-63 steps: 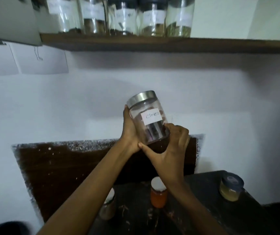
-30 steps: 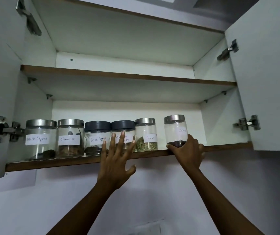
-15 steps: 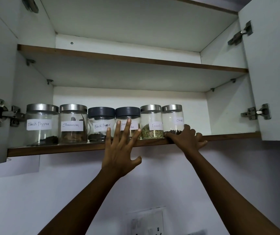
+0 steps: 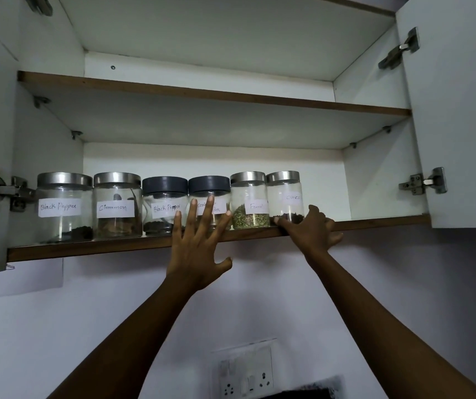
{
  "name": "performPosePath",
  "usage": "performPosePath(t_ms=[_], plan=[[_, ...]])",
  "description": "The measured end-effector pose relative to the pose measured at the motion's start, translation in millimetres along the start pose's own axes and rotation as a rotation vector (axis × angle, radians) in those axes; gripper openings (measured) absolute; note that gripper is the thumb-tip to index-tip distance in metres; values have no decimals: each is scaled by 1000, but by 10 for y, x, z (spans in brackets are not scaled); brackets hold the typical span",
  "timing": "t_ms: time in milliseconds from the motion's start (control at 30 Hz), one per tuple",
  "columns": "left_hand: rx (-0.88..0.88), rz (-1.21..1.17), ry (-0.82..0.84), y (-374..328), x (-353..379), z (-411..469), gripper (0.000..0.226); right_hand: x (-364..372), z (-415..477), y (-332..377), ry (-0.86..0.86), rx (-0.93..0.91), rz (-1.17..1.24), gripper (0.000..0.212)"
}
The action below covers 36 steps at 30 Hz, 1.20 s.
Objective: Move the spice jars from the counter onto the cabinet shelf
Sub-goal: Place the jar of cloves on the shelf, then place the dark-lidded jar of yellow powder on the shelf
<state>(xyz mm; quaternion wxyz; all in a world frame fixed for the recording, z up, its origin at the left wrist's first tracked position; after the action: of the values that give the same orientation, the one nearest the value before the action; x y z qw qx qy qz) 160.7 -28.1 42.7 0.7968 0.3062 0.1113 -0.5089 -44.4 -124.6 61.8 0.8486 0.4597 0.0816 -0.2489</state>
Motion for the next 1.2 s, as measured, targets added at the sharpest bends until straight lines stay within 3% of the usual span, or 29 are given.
performPosePath(t_ms=[100, 233, 367, 567, 733, 867, 933, 1033, 1100, 1200], plan=[[44, -54, -60, -60, -56, -67, 87, -94, -187, -113, -46, -124, 115, 81], [300, -138, -208, -622, -150, -310, 56, -219, -555, -581, -88, -318, 21, 38], [422, -342, -38, -1446, 75, -456, 33, -210, -782, -1452, 134, -242, -66, 5], [376, -576, 367, -2496, 731, -891, 27, -119, -1011, -2786, 496, -41, -187, 9], [422, -613, 622, -3024, 1245, -1452, 56, 7, -1195, -3790, 655, 100, -206, 11], [391, -716, 829, -3347, 1583, -1816, 41, 153, -1414, -4526, 784, 206, -308, 14], [370, -758, 962, -3548, 1741, -1924, 34, 244, -1535, -4845, 843, 233, -448, 27], [256, -896, 1150, -3801, 1913, -2103, 24, 327, -1710, -5190, 907, 351, -549, 63], [139, -1010, 1257, -3916, 1981, -2240, 19, 364, -1799, -5341, 932, 416, -509, 83], [85, -1120, 1336, -4025, 2031, -2414, 18, 416, -1911, -5498, 892, 440, -386, 88]])
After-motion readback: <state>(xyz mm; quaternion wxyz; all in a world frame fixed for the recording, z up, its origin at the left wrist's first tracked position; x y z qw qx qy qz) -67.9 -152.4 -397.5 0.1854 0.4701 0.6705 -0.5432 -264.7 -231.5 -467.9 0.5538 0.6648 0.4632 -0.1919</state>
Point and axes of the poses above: each hand's wrist, its own z-axis towards the middle knuckle, its own x-axis out of the palm, y = z × x, the point moved 2 cm from there along z, towards the middle knuckle, and after that the axes turned 13 degrees about y, right-handed, at the moved point
